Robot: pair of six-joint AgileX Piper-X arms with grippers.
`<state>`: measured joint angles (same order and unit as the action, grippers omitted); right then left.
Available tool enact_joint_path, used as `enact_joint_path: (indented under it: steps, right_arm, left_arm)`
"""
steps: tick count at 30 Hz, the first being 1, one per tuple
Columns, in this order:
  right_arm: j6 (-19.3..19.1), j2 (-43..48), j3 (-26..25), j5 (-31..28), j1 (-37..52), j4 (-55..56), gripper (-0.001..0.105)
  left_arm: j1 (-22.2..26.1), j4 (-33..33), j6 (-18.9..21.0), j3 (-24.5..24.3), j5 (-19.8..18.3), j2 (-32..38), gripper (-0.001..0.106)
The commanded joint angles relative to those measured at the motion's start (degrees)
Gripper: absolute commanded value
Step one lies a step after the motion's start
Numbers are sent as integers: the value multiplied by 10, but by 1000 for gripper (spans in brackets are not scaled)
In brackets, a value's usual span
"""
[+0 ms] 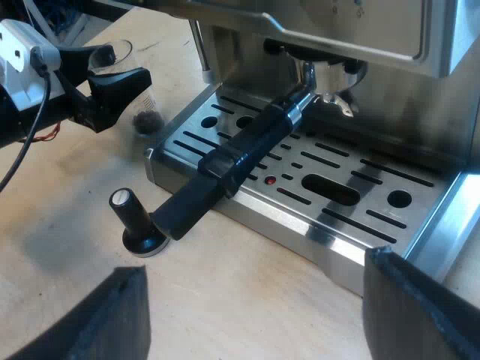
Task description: Pour the beans into the coffee machine
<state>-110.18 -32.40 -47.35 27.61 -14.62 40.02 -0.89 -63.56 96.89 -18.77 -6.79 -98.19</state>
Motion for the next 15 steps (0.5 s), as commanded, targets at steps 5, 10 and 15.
enact_joint_path:
  steps: [5, 10, 15]
  right_arm:
    - [-10, 2, -7, 9, 0, -4, 62]
    - [-10, 2, -7, 9, 0, -4, 62]
    - [-10, 2, -7, 9, 0, -4, 62]
  left_arm:
    - [-3, -6, 7, -8, 15, -2, 74]
    - [-3, -6, 7, -8, 23, -2, 74]
    - [-3, -6, 7, -8, 23, -2, 62]
